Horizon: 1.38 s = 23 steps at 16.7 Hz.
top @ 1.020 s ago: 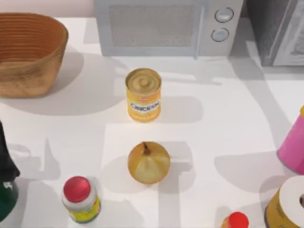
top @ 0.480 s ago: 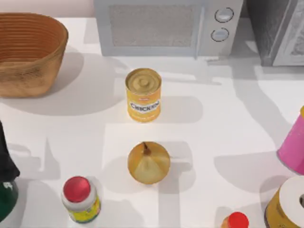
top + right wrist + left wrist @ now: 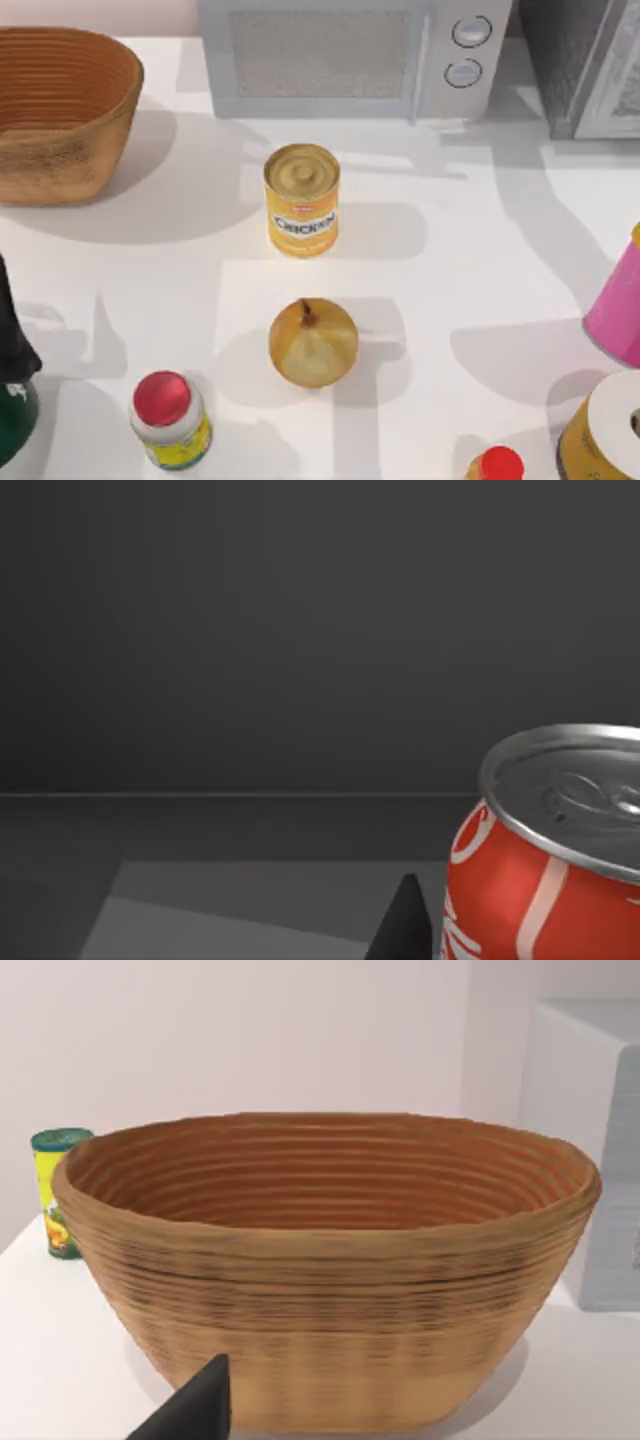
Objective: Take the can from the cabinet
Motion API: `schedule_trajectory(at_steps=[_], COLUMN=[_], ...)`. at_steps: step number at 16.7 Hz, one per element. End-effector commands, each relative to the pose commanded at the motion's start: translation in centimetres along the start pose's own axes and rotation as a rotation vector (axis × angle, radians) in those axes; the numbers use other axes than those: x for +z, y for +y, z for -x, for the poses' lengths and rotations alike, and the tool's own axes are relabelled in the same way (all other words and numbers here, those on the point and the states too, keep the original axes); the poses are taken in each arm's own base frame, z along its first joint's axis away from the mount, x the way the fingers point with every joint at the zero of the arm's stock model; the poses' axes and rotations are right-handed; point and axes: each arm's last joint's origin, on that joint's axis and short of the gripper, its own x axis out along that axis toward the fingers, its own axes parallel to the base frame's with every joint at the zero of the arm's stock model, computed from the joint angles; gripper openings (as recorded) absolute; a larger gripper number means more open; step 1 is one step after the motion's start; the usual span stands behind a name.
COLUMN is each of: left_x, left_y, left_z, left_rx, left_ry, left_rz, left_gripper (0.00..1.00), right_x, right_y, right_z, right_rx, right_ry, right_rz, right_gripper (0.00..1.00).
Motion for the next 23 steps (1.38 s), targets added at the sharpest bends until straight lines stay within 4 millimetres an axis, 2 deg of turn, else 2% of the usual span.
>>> schedule_trajectory(at_steps=[4,7,9,11,18,20,23], left_x=[0.0,0.0,0.0,0.0,0.0,0.0,0.0], left_y=[0.0,0.0,0.0,0.0,0.0,0.0,0.0], left_z=[0.0,0.0,0.0,0.0,0.0,0.0,0.0], left_rx=[0.0,0.0,0.0,0.0,0.0,0.0,0.0], left_ry=[0.0,0.0,0.0,0.0,0.0,0.0,0.0], left_rz=[0.0,0.0,0.0,0.0,0.0,0.0,0.0], left_gripper=[1.0,1.0,1.0,1.0,1.0,1.0,1.0], right_x=[-1.8,-5.3,-8.8,-13.1,-30.2,-33.7,-37.0], right_y=[-2.1,-4.1,-5.6,-6.9,-9.9,-10.4,-10.8], right_z=[1.9,3.8,5.3,6.8,10.8,11.3,11.6], right_rx=[0.003,0.003,0.002,0.0,0.001,0.002,0.004], right_ry=[-0.006,0.01,0.03,0.052,0.093,0.076,0.037], right_rz=[-0.003,0.007,0.015,0.021,0.015,0.009,0.005], right_gripper=[0.0,0.0,0.0,0.0,0.0,0.0,0.0])
